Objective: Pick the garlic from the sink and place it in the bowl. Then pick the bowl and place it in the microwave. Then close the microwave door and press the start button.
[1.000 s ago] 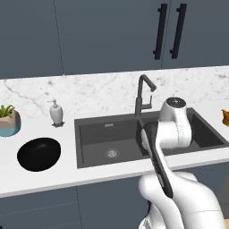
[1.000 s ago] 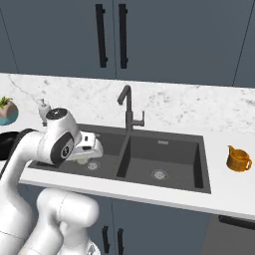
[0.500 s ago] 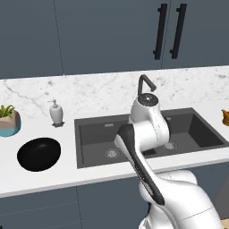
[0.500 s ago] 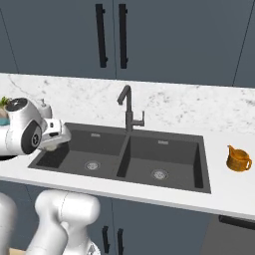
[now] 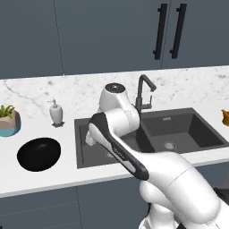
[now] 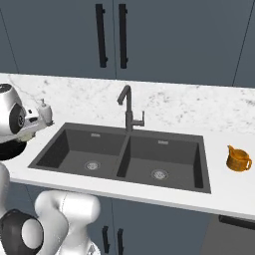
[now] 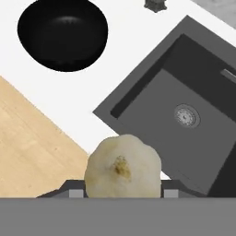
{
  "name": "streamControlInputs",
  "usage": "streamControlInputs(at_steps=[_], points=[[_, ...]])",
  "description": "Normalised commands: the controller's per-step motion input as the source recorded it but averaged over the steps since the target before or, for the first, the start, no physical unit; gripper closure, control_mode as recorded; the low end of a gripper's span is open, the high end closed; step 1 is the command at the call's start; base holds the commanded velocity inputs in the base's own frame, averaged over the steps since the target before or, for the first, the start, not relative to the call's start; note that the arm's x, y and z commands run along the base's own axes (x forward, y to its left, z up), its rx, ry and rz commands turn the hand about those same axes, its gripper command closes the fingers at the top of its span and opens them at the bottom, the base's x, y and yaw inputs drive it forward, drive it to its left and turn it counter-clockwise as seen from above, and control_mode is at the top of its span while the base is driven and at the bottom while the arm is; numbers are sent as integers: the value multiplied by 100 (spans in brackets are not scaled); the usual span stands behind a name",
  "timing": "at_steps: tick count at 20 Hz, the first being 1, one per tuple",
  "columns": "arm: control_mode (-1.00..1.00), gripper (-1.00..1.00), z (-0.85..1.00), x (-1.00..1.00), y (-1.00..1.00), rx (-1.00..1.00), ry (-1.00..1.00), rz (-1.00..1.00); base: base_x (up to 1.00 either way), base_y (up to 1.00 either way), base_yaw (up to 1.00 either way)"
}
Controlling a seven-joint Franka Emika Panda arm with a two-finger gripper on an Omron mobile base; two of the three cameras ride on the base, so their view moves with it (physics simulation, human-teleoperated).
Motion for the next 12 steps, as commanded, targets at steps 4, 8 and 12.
streamControlInputs(at_steps=[4, 8, 12], points=[[-100, 100, -12, 16, 100, -2, 11, 15, 0, 0, 0], [-100, 100, -1, 3, 100, -7, 1, 0, 0, 0, 0], [-100, 100, -58, 8, 98, -7, 12, 0, 0, 0, 0]])
